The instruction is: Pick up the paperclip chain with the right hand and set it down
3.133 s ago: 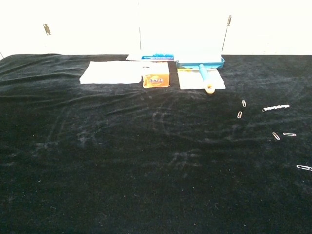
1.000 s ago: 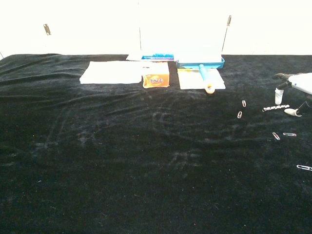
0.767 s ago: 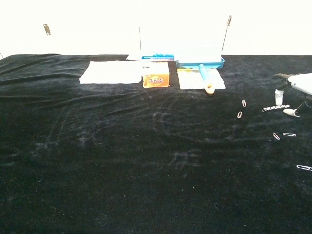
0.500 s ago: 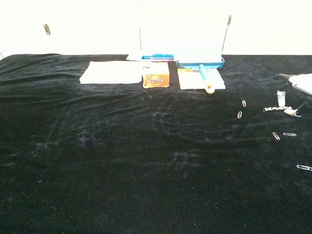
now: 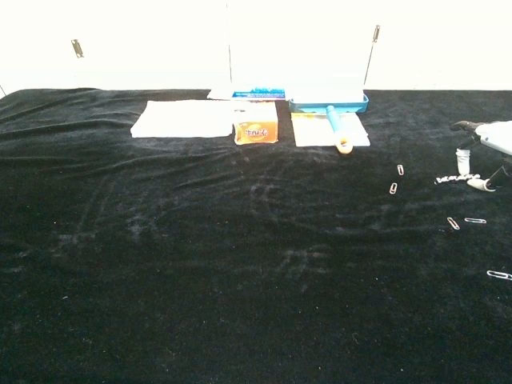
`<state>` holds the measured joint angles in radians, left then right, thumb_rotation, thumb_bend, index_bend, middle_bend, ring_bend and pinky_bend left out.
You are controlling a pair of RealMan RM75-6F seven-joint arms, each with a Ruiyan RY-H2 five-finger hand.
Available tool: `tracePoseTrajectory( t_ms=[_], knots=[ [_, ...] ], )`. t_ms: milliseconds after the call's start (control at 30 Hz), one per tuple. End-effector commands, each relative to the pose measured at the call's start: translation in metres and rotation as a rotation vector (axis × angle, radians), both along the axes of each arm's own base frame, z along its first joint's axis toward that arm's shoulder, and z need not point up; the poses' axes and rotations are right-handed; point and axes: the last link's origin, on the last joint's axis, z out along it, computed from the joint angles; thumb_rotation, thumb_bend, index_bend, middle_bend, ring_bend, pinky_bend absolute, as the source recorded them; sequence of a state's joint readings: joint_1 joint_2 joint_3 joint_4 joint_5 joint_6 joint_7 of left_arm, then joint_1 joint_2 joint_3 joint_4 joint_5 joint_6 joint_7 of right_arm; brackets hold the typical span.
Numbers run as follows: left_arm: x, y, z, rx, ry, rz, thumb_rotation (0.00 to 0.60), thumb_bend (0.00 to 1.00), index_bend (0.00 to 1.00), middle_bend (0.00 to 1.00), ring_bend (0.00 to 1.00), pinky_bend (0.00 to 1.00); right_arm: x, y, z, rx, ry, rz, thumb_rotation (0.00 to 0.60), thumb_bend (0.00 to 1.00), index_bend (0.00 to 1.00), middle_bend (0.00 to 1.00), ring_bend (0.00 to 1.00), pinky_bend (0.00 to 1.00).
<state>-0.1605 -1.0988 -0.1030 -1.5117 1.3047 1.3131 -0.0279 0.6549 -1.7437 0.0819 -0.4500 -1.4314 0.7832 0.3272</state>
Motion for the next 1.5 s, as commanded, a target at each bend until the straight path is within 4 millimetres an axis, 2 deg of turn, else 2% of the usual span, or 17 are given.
tracePoseTrajectory(
  t_ms=[33, 233, 500, 833, 1067, 1300, 1500],
  knots=[
    [0.0, 0.0, 0.0, 0.003, 0.0, -0.001, 0.6, 0.46, 0.0, 0.02, 0.0, 0.0, 0.0, 0.0, 0.001, -0.01, 0.005, 0.0, 0.6, 0.39, 0.74, 0.03, 0.0, 0.0],
    [0.0, -0.001, 0.001, 0.009, 0.0, -0.007, 0.6, 0.47, 0.0, 0.02, 0.0, 0.0, -0.002, -0.001, 0.003, -0.011, 0.012, -0.02, 0.6, 0.39, 0.87, 0.09, 0.03, 0.0],
    [0.001, -0.002, 0.001, 0.014, 0.0, -0.01, 0.6, 0.49, 0.0, 0.02, 0.0, 0.0, -0.002, -0.001, 0.003, -0.013, 0.01, -0.033, 0.6, 0.4, 0.93, 0.14, 0.05, 0.0],
    [0.001, -0.003, 0.002, 0.018, -0.003, -0.015, 0.6, 0.49, 0.0, 0.02, 0.0, 0.0, 0.011, -0.002, 0.021, -0.077, -0.061, 0.038, 0.6, 0.39, 0.94, 0.14, 0.05, 0.0],
    [0.001, -0.003, 0.002, 0.022, -0.006, -0.015, 0.6, 0.49, 0.0, 0.02, 0.0, 0.0, 0.022, 0.0, 0.031, -0.093, -0.04, 0.091, 0.6, 0.39, 0.94, 0.15, 0.05, 0.0],
    [0.002, -0.003, 0.003, 0.02, -0.01, -0.018, 0.6, 0.49, 0.0, 0.02, 0.0, 0.0, 0.038, 0.001, 0.028, -0.082, -0.006, 0.137, 0.6, 0.39, 0.94, 0.15, 0.05, 0.0],
    [0.002, -0.006, 0.005, 0.028, -0.022, -0.025, 0.6, 0.49, 0.0, 0.02, 0.0, 0.0, 0.048, -0.01, 0.02, -0.073, 0.064, 0.127, 0.6, 0.39, 0.94, 0.15, 0.05, 0.0]
  ],
)
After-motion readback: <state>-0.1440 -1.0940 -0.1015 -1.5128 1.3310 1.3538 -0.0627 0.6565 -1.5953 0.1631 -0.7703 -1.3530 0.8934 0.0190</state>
